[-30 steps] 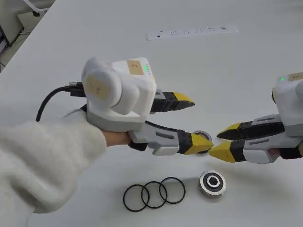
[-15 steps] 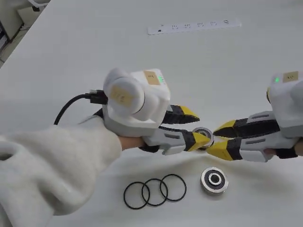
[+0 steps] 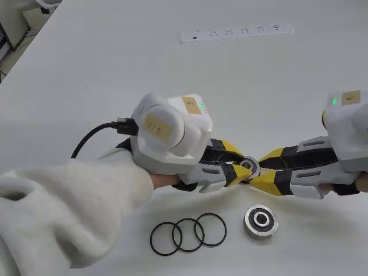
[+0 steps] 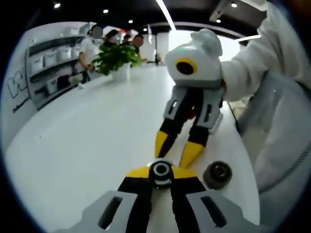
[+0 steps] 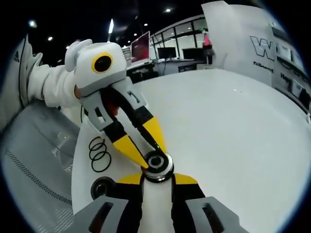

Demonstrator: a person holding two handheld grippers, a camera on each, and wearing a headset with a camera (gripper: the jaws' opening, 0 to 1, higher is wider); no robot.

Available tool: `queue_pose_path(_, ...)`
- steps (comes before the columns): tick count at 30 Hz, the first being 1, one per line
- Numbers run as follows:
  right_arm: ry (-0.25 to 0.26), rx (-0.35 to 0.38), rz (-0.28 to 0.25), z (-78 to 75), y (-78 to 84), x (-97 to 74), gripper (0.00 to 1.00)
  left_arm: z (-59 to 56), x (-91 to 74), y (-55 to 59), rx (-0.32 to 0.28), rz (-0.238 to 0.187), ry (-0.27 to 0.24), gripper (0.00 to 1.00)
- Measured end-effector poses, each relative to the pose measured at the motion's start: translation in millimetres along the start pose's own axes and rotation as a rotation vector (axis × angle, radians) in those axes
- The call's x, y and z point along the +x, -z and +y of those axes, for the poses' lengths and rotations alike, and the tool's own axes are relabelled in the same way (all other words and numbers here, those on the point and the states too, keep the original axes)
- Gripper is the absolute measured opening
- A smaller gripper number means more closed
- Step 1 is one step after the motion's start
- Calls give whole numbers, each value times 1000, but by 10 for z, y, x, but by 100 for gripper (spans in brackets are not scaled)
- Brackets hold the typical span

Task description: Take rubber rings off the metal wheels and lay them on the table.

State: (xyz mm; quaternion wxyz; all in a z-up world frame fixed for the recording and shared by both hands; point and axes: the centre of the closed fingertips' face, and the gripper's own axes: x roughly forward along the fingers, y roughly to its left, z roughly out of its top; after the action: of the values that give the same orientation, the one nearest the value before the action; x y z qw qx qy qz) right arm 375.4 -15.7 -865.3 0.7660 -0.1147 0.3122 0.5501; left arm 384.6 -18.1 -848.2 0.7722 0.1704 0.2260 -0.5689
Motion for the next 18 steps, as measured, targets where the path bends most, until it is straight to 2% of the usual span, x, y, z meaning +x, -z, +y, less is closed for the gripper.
queue_pose_path(5, -5, -12, 5, 1, 6, -12, 15, 0, 6, 3, -15, 4, -6, 14)
queue_pose_path(7, -3, -26, 20, -12, 35, -29, 9, -2, 4, 5, -11, 5, -7, 14)
queue_pose_path(9, 10, -37, 14, -37, 33, -38, 1, -5, 2, 6, -13, 6, -5, 14)
queue_pose_path(13, 23, -41, 25, -49, 35, -18, 0, -7, -5, 7, -21, 7, -10, 14)
queue_pose_path(15, 38, -23, 24, -72, 28, -16, 0, -7, -9, 8, -23, 6, -13, 14)
queue_pose_path(18, 49, 67, 19, -86, 29, -21, 0, -6, -14, 12, -26, 8, -19, 14)
